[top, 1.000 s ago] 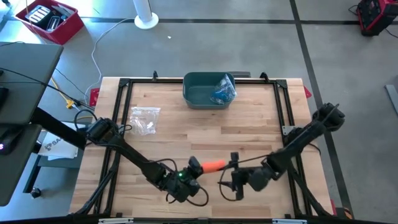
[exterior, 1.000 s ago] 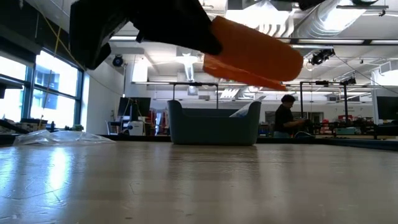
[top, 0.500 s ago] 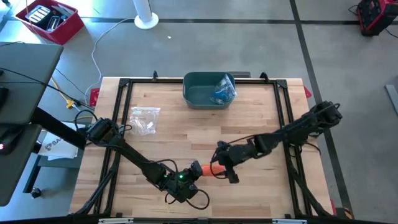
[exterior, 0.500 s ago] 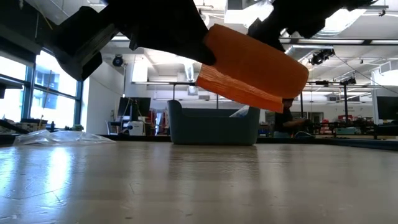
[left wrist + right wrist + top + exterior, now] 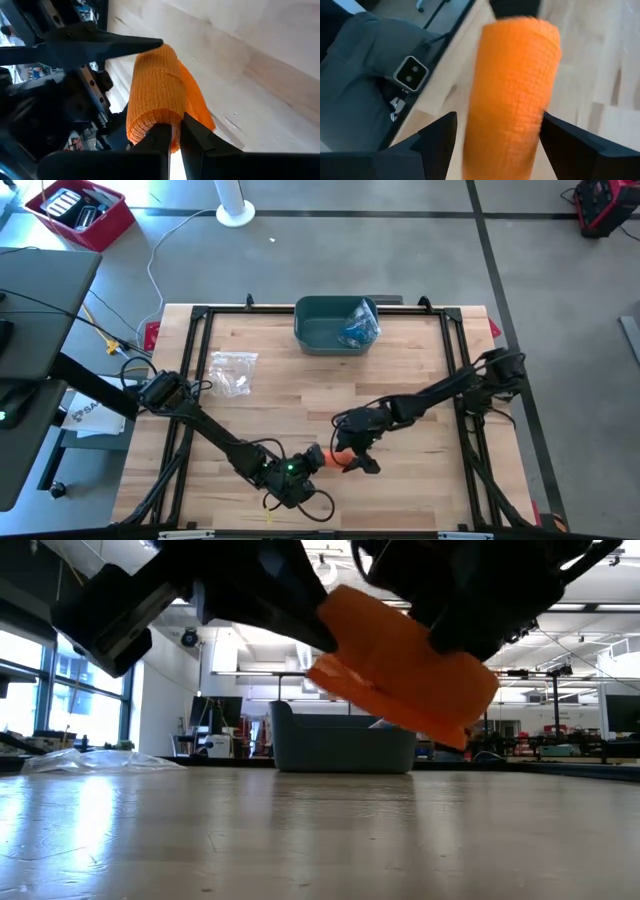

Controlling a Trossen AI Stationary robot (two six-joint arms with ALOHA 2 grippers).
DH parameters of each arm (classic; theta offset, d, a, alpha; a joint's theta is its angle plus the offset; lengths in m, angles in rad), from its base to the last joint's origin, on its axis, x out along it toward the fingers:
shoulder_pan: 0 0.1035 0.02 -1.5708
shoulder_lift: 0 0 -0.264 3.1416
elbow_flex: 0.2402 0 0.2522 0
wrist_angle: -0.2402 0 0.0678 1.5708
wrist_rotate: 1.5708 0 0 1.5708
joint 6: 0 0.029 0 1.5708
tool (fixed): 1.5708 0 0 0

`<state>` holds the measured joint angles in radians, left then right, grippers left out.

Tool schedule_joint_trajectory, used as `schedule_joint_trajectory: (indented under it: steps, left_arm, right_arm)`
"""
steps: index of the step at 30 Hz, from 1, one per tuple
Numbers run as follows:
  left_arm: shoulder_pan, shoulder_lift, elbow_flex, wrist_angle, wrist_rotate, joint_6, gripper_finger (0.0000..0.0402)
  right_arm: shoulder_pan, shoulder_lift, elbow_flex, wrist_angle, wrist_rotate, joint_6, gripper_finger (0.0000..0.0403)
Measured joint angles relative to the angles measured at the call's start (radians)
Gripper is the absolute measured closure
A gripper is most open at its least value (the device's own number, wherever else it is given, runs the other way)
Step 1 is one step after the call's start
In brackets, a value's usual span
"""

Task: Roll bandage
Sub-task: Roll the orange bandage

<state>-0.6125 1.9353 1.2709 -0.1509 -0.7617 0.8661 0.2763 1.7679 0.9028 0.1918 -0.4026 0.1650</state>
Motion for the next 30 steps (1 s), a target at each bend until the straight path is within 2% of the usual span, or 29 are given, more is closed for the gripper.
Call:
schedule_joint_trajectory:
  steps: [6, 13, 16, 20, 24, 30]
  left_arm:
    - [0.004, -0.002, 0.002, 0.007, -0.036, -0.03, 0.0387]
    - [0.002, -0.001, 0.002, 0.043, -0.057, -0.03, 0.0387]
    - [0.003, -0.001, 0.002, 0.053, -0.057, -0.029, 0.0387]
    - [0.002, -0.001, 0.002, 0.05, -0.065, -0.116, 0.0385]
    - [0.002, -0.001, 0.002, 0.021, -0.076, -0.257, 0.0364]
    - [0.005, -0.003, 0.002, -0.007, -0.079, -0.432, 0.0315]
  right_arm:
    - [-0.021, 0.01, -0.002, -0.016, -0.026, 0.039, 0.0135]
    - [-0.001, 0.01, -0.002, 0.053, -0.138, -0.006, 0.0135]
    - [0.005, 0.01, -0.002, 0.047, -0.145, -0.008, 0.0135]
    - [0.007, 0.01, -0.002, 0.047, -0.122, -0.009, 0.0141]
    - [0.008, 0.009, -0.002, 0.026, -0.047, -0.03, 0.0172]
    - [0.01, -0.002, -0.001, -0.062, 0.046, -0.034, 0.0257]
